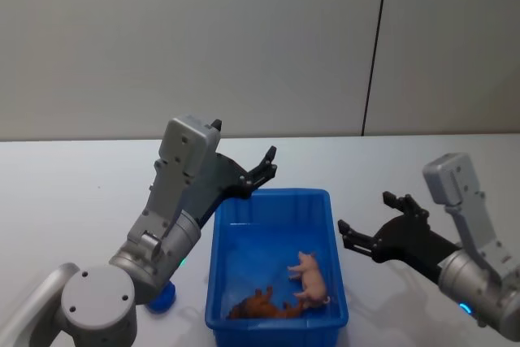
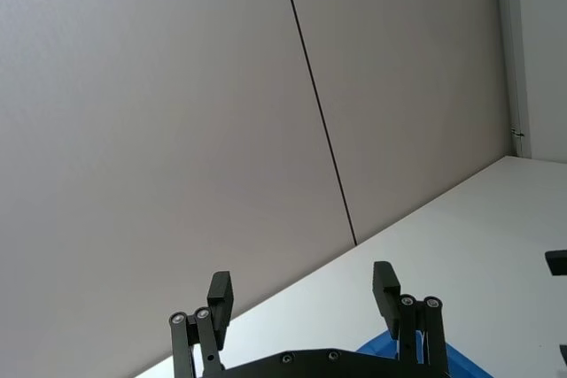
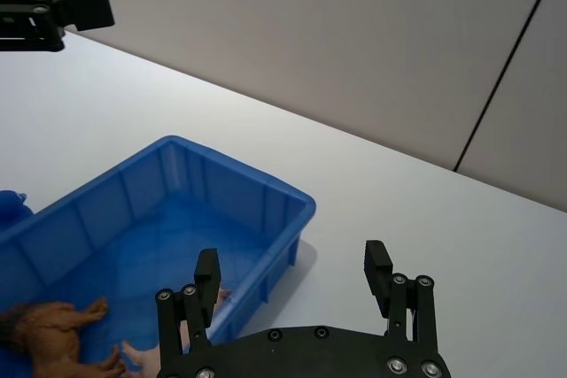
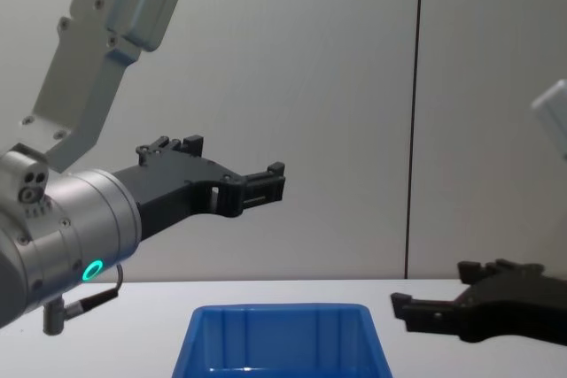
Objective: Pick up the two dolls from the table and place them into the box.
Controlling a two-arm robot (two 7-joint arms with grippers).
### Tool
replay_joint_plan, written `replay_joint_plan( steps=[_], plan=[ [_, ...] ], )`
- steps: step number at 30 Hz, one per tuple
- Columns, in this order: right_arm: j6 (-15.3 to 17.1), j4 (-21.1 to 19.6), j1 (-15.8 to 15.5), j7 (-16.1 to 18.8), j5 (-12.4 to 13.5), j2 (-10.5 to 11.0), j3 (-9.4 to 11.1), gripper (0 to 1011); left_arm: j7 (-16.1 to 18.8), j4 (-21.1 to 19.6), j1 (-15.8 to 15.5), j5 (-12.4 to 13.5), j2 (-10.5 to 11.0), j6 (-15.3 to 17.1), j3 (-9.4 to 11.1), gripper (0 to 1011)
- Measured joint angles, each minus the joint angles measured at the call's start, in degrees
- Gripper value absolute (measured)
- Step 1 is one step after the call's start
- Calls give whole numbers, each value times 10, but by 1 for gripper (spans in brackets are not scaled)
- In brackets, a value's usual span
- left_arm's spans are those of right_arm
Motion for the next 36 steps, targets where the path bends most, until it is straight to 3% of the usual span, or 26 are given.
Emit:
replay_joint_plan(
  steps=[10,17,25,36],
  plan=[
    [-10,-6,-11,-6,11,18,13,1001,6,-6,5,1,2,7,-1,1001],
    [-13,-8,-14,-8,14,24,17,1001,38,-31,25,0,14,28,-2,1001],
    [-15,-9,-16,-9,16,27,20,1001,89,-73,69,-16,42,57,-5,1001],
    [-16,-9,-18,-10,18,30,21,1001,117,-99,126,-54,88,67,-15,1001]
  ],
)
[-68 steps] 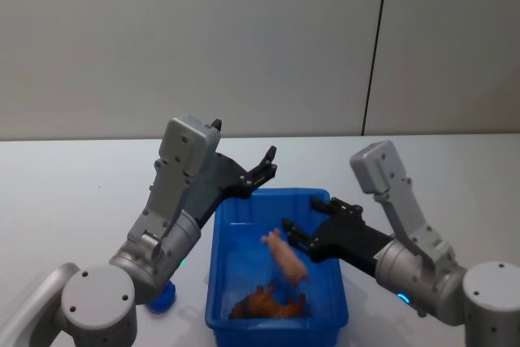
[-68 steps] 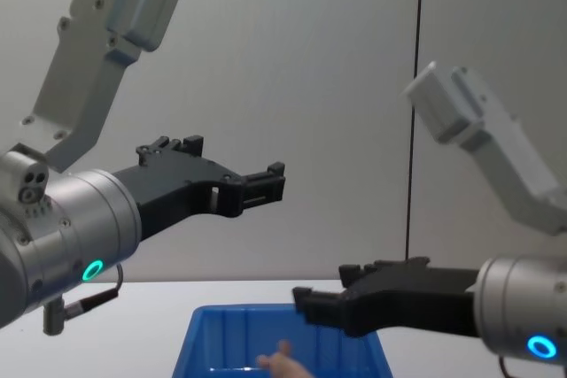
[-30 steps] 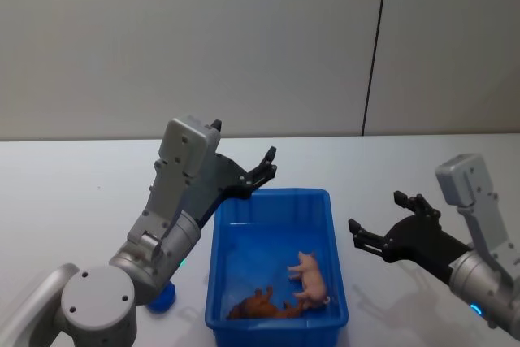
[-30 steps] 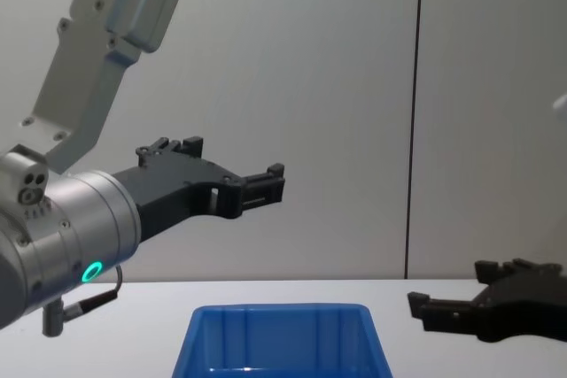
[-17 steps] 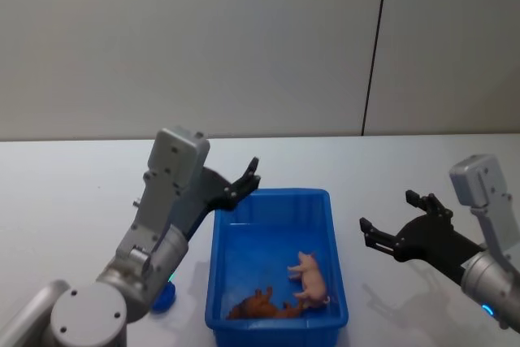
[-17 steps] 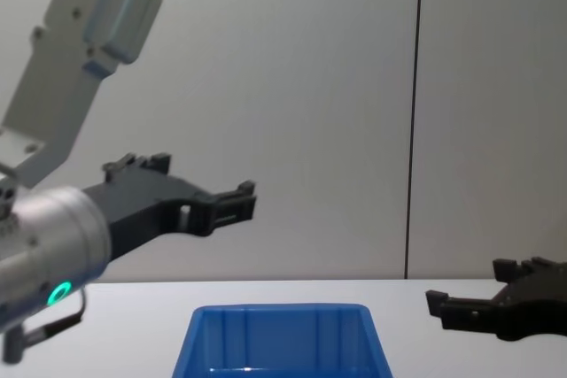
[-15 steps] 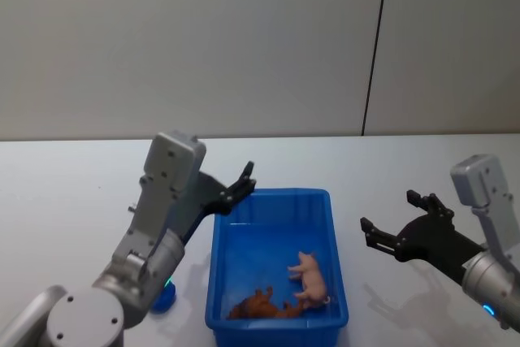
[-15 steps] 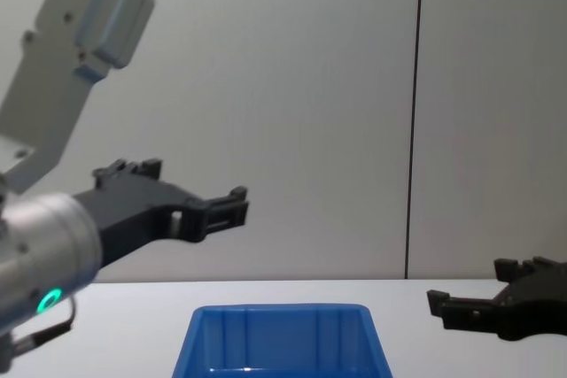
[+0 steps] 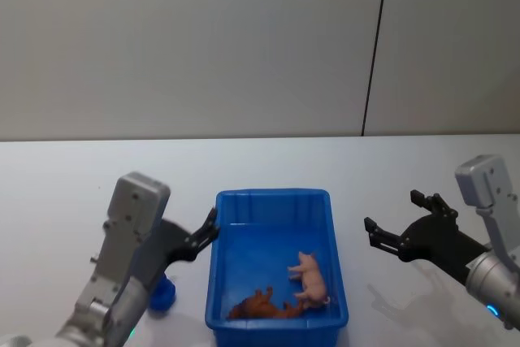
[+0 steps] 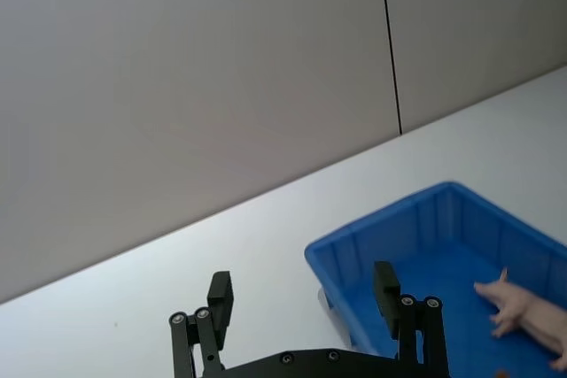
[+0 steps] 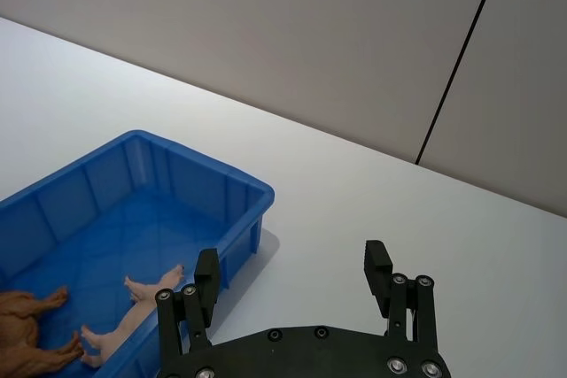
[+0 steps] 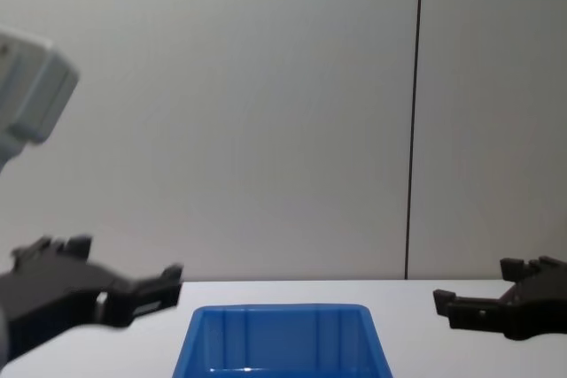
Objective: Pick up the two dolls from the table and place them into the box.
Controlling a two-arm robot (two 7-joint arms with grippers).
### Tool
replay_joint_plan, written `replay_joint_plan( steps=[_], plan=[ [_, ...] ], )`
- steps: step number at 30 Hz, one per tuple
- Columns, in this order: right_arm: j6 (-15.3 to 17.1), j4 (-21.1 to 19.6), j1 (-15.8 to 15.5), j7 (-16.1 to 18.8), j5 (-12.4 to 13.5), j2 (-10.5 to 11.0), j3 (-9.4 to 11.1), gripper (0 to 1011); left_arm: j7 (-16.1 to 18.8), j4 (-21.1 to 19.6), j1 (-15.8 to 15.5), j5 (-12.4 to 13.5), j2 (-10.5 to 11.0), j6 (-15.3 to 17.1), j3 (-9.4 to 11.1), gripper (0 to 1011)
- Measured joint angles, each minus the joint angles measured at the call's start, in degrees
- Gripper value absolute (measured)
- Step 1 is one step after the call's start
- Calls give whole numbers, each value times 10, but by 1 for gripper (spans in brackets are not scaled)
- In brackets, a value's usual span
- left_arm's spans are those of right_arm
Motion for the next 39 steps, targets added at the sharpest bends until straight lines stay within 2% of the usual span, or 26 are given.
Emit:
replay_joint_plan(
  steps=[9,18,26,39],
  plan=[
    [-1,0,0,0,1,1,1,1001,-15,11,37,-24,38,-14,-11,1001],
    [-1,-1,-1,0,1,1,1,1001,-54,48,48,-36,54,-35,-19,1001],
    [-1,-1,-1,0,1,2,1,1001,-95,90,42,-38,54,-54,-24,1001],
    [-1,-1,-1,0,1,2,1,1001,-178,194,-1,-26,28,-89,-28,1001]
  ],
)
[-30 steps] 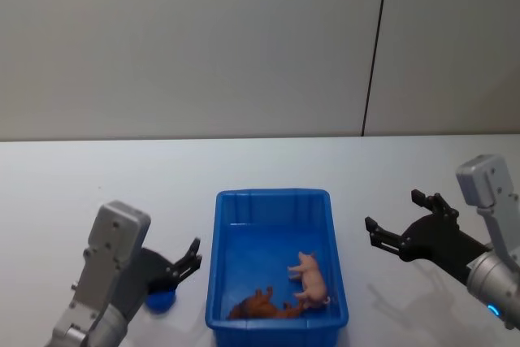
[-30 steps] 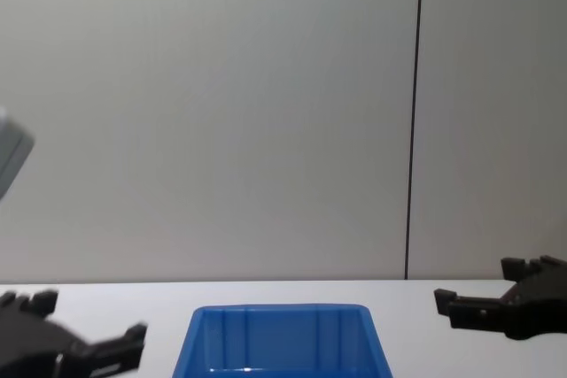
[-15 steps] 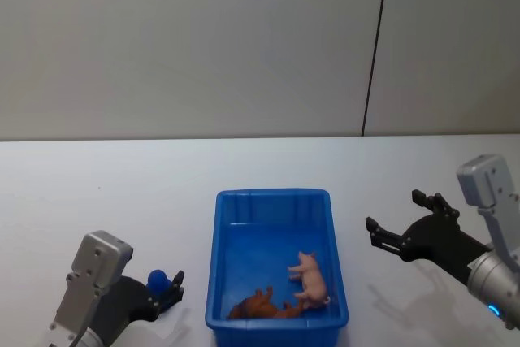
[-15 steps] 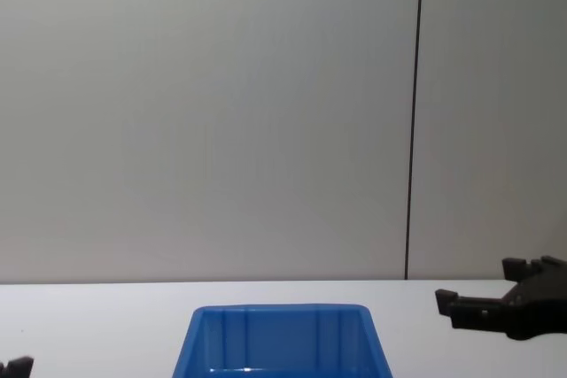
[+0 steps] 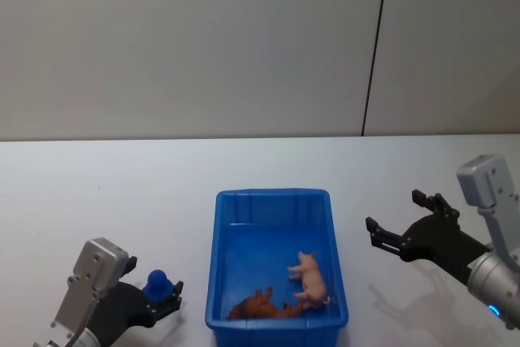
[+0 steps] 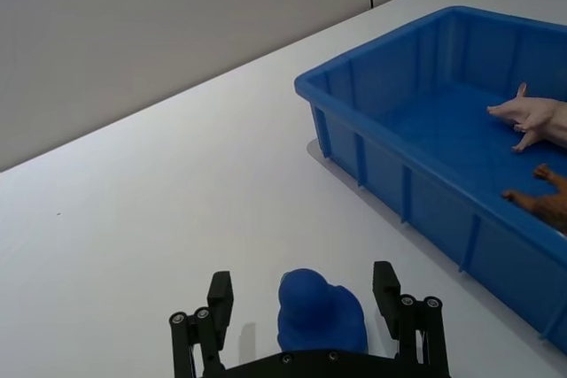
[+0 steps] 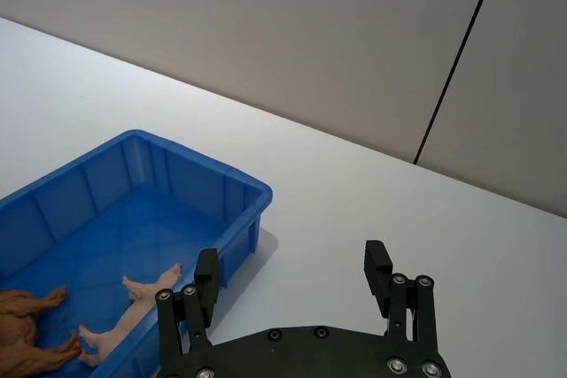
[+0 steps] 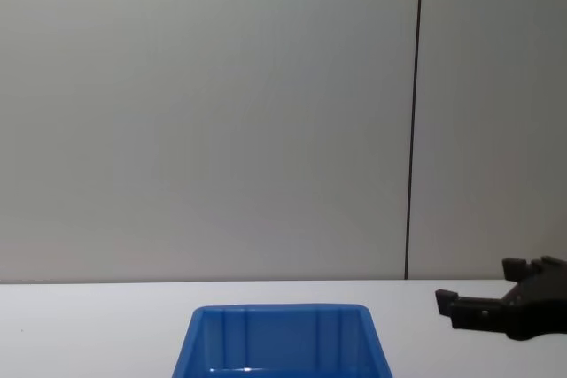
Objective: Pick up the two dolls from the table and place them into the box.
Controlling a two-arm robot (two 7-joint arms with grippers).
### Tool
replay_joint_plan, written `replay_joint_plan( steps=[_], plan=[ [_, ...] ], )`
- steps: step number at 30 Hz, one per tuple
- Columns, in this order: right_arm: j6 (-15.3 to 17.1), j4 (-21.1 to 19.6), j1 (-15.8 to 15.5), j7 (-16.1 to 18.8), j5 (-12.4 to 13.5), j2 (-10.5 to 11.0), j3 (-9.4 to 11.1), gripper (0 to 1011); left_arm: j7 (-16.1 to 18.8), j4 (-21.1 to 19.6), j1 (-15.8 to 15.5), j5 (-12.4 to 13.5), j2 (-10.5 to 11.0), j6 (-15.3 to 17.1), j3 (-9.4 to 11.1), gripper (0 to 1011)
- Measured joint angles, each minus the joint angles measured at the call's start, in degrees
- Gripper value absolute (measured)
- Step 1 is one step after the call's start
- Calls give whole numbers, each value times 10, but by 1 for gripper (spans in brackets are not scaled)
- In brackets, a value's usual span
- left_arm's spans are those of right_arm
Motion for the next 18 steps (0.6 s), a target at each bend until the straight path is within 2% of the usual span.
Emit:
replay_joint_plan(
  steps=[15,18],
  plan=[
    [0,0,0,0,0,0,0,1001,-48,72,-33,11,-22,-9,-2,1001],
    [0,0,0,0,0,0,0,1001,-54,82,-38,12,-25,-10,-3,943]
  ],
)
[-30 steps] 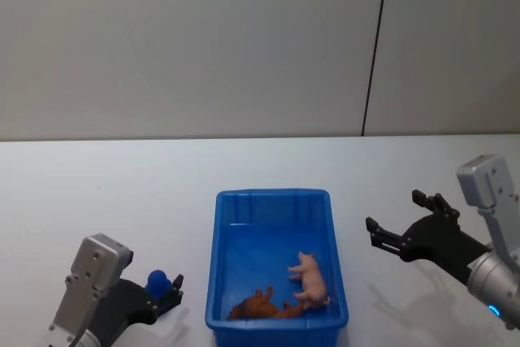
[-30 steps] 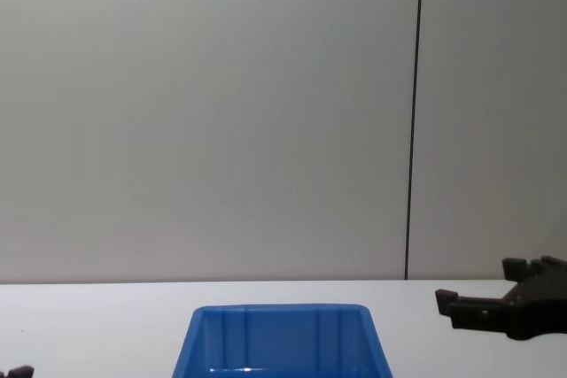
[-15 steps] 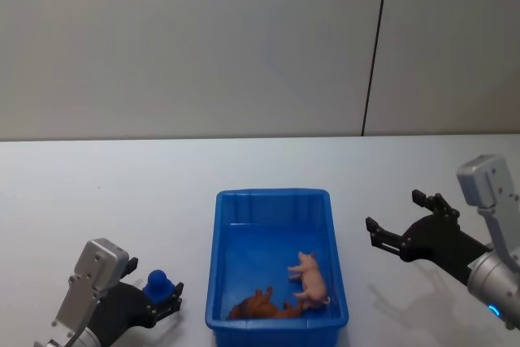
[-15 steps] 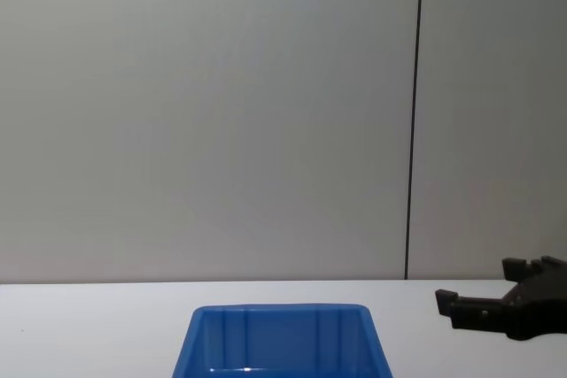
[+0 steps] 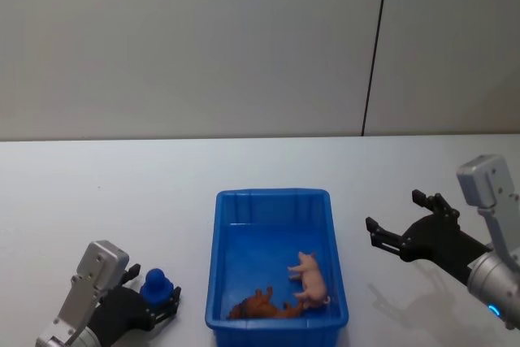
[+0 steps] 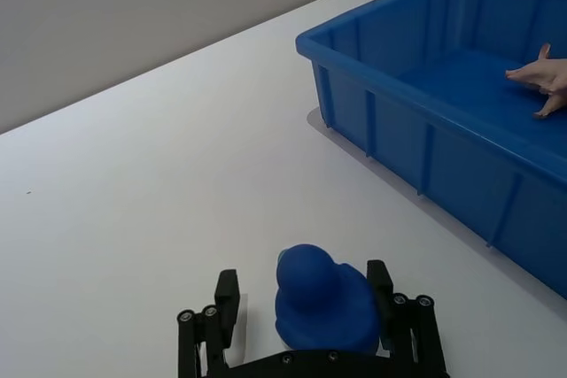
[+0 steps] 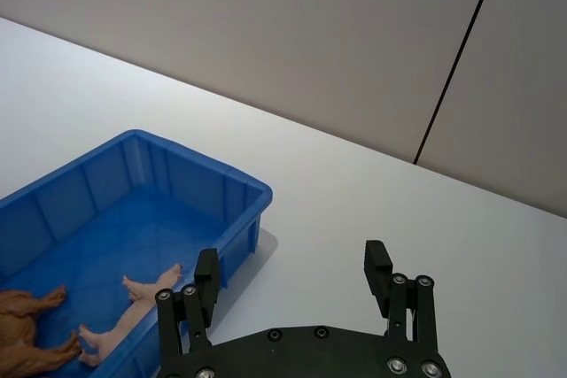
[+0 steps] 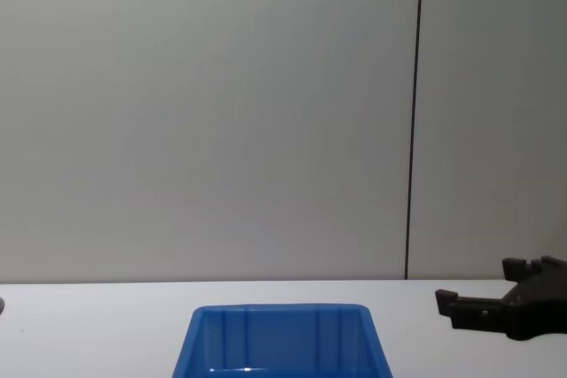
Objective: Pick up the two dolls from the table and place them into the box.
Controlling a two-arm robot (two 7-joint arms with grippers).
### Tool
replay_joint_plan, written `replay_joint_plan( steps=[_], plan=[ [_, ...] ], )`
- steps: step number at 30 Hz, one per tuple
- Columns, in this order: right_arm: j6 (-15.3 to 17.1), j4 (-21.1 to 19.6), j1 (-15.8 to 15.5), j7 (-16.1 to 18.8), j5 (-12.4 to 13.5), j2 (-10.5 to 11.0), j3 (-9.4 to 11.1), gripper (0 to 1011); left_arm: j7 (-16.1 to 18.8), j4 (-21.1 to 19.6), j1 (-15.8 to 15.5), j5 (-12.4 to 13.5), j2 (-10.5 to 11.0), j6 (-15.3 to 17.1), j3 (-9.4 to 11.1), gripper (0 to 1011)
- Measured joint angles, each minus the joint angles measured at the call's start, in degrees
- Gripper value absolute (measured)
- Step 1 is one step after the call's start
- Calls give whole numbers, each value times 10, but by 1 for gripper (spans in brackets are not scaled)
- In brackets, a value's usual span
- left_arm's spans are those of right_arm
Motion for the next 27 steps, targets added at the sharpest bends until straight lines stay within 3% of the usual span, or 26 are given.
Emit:
replay_joint_plan(
  steps=[7,18,22,27],
  plan=[
    [0,0,0,0,0,0,0,1001,-13,16,-8,1,-5,-7,-2,782],
    [0,0,0,0,0,0,0,1001,-26,23,-12,4,-7,-11,-4,705],
    [0,0,0,0,0,0,0,1001,-28,18,-14,10,-7,-10,-6,602],
    [0,0,0,0,0,0,0,1001,-30,1,-22,19,-10,-14,-8,545]
  ],
)
